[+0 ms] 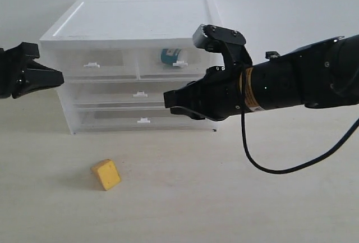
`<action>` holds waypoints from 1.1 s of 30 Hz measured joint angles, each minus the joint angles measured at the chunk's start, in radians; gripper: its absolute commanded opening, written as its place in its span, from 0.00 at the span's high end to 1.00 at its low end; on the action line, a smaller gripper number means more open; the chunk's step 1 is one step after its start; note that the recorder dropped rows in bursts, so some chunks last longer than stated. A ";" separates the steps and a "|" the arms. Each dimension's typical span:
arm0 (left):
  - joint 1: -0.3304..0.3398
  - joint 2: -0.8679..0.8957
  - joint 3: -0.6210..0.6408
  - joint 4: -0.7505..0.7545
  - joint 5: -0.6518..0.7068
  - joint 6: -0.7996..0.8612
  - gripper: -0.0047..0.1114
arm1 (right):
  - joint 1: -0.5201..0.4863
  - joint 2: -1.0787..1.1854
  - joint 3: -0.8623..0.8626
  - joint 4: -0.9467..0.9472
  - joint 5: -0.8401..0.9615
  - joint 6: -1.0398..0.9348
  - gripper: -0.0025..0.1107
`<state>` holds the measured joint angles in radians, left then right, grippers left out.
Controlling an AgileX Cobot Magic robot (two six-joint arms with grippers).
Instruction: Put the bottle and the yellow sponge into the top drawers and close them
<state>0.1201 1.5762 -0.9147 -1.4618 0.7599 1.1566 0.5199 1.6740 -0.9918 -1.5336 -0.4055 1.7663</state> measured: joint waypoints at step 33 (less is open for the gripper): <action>0.000 -0.020 0.081 -0.112 -0.004 -0.024 0.90 | 0.000 0.000 0.000 -0.079 0.204 -0.005 0.89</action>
<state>0.1201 1.5558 -0.8340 -1.5741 0.7563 1.1326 0.5199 1.6740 -0.9918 -1.6127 -0.2019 1.7617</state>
